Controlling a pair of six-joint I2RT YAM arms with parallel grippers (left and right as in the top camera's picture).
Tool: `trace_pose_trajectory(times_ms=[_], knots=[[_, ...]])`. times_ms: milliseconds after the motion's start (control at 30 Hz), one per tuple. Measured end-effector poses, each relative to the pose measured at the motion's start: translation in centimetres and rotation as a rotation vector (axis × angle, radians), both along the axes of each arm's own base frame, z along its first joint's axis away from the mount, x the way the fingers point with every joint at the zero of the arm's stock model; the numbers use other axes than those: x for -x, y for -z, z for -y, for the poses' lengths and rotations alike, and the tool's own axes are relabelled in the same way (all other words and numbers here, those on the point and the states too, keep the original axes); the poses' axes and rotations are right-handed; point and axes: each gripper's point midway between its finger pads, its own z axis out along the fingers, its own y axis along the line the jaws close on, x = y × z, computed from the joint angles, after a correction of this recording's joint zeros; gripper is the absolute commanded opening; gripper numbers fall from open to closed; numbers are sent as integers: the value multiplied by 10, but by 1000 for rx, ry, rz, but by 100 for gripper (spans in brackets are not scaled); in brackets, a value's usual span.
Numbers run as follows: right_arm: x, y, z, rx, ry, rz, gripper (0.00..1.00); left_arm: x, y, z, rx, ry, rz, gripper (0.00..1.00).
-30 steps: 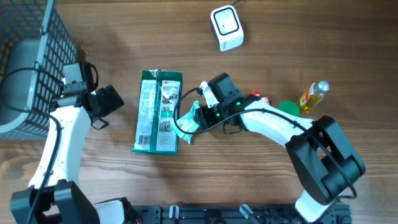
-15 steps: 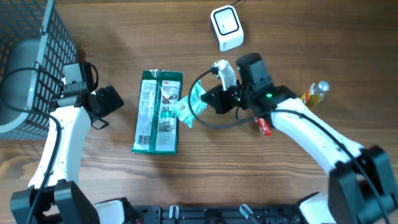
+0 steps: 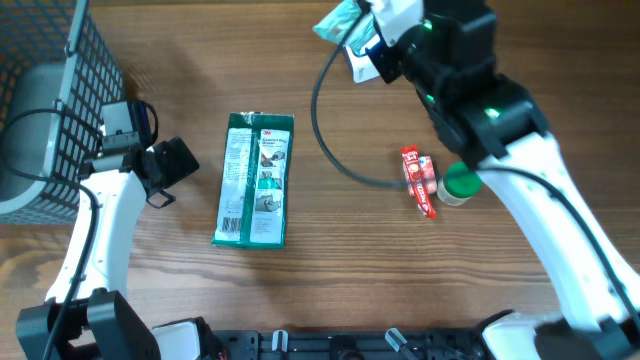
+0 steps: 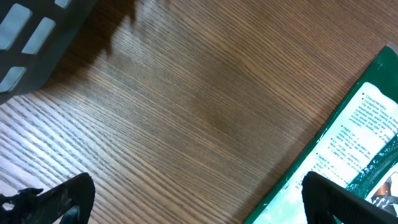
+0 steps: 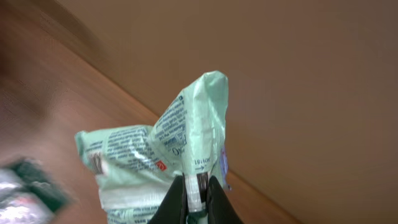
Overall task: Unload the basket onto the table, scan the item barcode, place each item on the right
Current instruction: 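Lift the wipes pouch up to the white scanner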
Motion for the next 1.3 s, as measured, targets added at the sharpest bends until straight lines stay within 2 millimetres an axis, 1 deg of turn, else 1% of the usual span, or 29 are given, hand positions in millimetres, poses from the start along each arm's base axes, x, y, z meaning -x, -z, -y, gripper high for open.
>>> trace_pose_trajectory(times_ms=[33,133,200,267,300,367,400,533,633,733,900,1033,1100,1233,1300], knots=[[-16,13,3,53,43,8,4,0,0,0,0,0,0,100],[-53,50,7,160,134,23,4,0,0,0,0,0,0,100],[-81,83,10,252,200,35,4,0,0,0,0,0,0,100],[-98,99,15,312,253,64,4,0,0,0,0,0,-1,100],[-107,98,17,327,288,106,4,-1,0,0,-1,0,2,100],[-123,108,22,383,354,161,4,0,0,0,-1,0,0,100],[-127,112,23,401,370,172,4,0,0,0,0,0,0,100],[-144,142,28,523,423,208,4,0,0,0,0,0,1,100],[-152,157,27,550,442,236,4,0,0,0,0,0,0,100],[-155,178,26,591,434,211,4,0,0,0,0,0,0,100],[-157,198,26,623,423,186,4,0,0,0,0,0,0,100],[-155,207,26,646,422,162,4,0,0,0,0,0,0,100],[-153,210,23,658,415,151,4,0,0,0,0,0,0,100],[-147,213,9,671,391,149,4,0,0,0,0,0,0,100],[-142,216,-2,682,365,143,4,0,0,0,0,0,0,100]])
